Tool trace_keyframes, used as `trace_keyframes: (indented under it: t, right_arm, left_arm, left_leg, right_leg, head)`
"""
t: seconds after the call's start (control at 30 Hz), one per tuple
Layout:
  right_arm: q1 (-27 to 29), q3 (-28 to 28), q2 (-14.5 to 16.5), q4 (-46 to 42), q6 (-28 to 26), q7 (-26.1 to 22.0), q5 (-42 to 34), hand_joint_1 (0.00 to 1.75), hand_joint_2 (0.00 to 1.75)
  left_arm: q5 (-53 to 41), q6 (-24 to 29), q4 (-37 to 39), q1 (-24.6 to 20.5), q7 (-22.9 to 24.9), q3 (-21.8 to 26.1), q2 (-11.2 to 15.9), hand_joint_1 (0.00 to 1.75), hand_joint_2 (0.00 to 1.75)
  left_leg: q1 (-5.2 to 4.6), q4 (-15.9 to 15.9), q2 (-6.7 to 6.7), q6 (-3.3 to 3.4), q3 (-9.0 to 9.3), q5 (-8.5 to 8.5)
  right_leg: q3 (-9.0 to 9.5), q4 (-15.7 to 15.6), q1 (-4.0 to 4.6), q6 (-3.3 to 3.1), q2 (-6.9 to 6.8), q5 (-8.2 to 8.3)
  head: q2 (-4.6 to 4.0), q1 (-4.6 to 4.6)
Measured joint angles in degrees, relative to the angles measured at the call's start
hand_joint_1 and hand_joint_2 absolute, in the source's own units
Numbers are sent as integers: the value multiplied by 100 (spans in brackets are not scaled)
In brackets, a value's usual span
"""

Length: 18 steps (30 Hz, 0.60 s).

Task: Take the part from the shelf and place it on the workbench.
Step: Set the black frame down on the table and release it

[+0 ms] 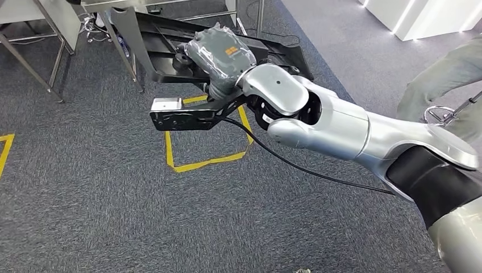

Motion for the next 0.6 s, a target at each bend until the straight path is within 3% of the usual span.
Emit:
trace_keyframes:
  t: [0.07, 0.1, 0.13, 0.17, 0.23, 0.27, 0.3, 0.37, 0.43, 0.47, 0.53, 0.6]
  right_arm:
    - [2, 2, 25, 11, 15, -2, 1, 175, 175]
    - [5, 2, 31, 15, 27, -1, 1, 175, 175]
    - [5, 3, 35, 19, 39, 2, 2, 175, 175]
    - [5, 3, 40, 22, 52, 5, 2, 175, 175]
    - [2, 8, 52, 36, 72, 14, 3, 175, 175]
    - [1, 13, 61, 45, 76, 16, 3, 175, 175]
    - [0, 18, 68, 55, 79, 17, 3, 175, 175]
    - [-12, 22, 76, 61, 78, 20, 3, 175, 175]
    - [-29, 22, 75, 63, 75, 32, 5, 175, 175]
    - [-33, 22, 74, 65, 76, 37, 7, 175, 175]
    - [-22, 23, 73, 68, 77, 40, 9, 175, 175]
    - [5, 24, 72, 74, 77, 42, 10, 175, 175]
  left_arm:
    - [-1, -1, 0, 7, 8, -2, 0, 0, 175]
    - [-3, -1, 0, 13, 15, -2, 1, 0, 175]
    - [-5, -1, 0, 23, 22, -2, 1, 0, 175]
    - [-7, 1, 0, 37, 31, -2, 3, 0, 175]
    - [-10, 3, 2, 69, 51, -3, 12, 0, 175]
    - [-12, 4, 3, 74, 60, -3, 17, 0, 175]
    - [-13, 7, 4, 73, 67, -4, 21, 0, 175]
    - [-15, 10, 4, 54, 78, -4, 23, 0, 175]
    - [-16, 11, 4, 44, 87, -4, 25, 0, 175]
    - [-16, 11, 5, 40, 90, -4, 26, 0, 175]
    - [-16, 11, 5, 29, 93, -4, 32, 0, 175]
    - [-16, 11, 6, 25, 93, -4, 35, 0, 175]
  left_leg:
    - [32, 386, 14, -49, -397, -223]
    - [41, 358, 25, -64, -502, -261]
    - [46, 177, 37, -71, -537, -184]
    - [49, -123, 48, -62, -515, 49]
    - [31, -717, 71, -15, -445, 683]
    - [9, -871, 75, 20, -407, 885]
    - [-11, -935, 78, 63, -376, 944]
    - [-24, -959, 65, 151, -248, 857]
    - [-12, -1019, 56, 237, -107, 797]
    - [-6, -1039, 52, 272, -43, 760]
    - [-14, -1045, 42, 319, 75, 652]
    - [-20, -1045, 8, 324, 227, 522]
  right_leg:
    - [146, -3, -5, 3, 2, -124]
    - [242, -3, -10, 14, 3, -198]
    - [348, -2, -16, 29, 3, -278]
    - [455, -3, -23, 49, 2, -360]
    - [622, 12, -23, 108, 15, -516]
    - [679, 8, -15, 151, 24, -585]
    - [725, 20, -10, 194, 32, -622]
    - [784, 56, -21, 261, 30, -642]
    - [628, 399, -37, 285, 23, -619]
    - [419, 726, -37, 291, 21, -671]
    - [-90, 1401, -27, 307, 23, -933]
    - [-428, 1600, -23, 316, 23, -1149]
  head:
    - [0, 0]
    - [0, 0]
    - [0, -1]
    - [0, -1]
    - [0, -17]
    - [0, -14]
    - [0, -12]
    - [0, 9]
    - [0, 26]
    - [0, 36]
    - [0, 46]
    - [0, 52]
